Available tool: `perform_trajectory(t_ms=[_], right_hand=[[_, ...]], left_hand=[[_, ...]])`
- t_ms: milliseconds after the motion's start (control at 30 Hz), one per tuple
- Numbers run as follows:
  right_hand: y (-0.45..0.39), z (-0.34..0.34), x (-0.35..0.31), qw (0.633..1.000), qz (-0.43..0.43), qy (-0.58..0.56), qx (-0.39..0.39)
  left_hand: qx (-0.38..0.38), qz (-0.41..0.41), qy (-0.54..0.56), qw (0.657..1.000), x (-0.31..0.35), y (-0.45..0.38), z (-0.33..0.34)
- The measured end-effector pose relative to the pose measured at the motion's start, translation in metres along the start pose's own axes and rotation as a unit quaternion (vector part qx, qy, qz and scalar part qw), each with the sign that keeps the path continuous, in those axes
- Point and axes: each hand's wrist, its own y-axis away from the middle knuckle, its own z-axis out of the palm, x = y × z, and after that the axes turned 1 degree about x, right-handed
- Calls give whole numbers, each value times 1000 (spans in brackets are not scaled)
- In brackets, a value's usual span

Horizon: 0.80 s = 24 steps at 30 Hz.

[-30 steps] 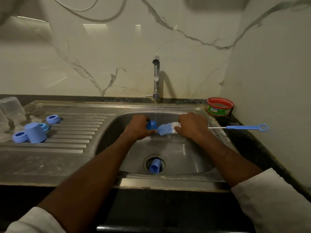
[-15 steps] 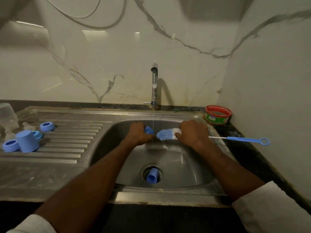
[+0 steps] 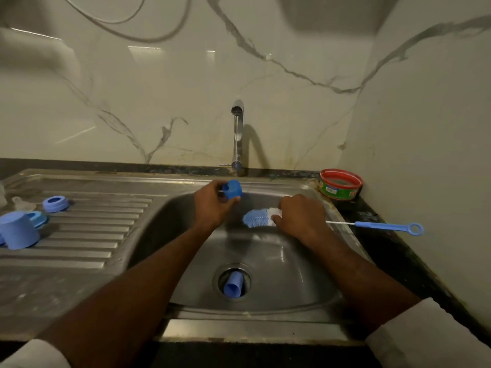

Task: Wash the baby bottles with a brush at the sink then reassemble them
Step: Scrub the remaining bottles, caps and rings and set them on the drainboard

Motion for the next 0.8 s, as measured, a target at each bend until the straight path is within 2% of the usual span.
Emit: perform_trajectory(t_ms=[100, 200, 300, 400, 500, 633, 733, 800], right_hand=[[0, -1, -1, 1000, 0, 6, -8], [0, -2, -3, 1000, 2, 2, -19], [1, -3, -4, 1000, 6, 1, -23], [1, -5, -4, 999, 11, -4, -34], [2, -6, -1, 999, 15, -5, -35], [1, -6, -1, 999, 19, -7, -38], [2, -6, -2, 999, 20, -10, -40], [2, -6, -2, 999, 18, -15, -44]], left_hand=[[-39, -9, -53, 998, -2, 2, 0], [-3, 0, -16, 1000, -4, 1, -1], [-50, -7, -59, 997, -4, 5, 0], [-13, -21, -11, 1000, -1, 4, 0], [-49, -15, -19, 998, 4, 5, 0], [-17, -19, 22, 999, 2, 3, 1], [-96, -32, -35, 994, -4, 6, 4], [-92, -29, -19, 995, -4, 5, 1]])
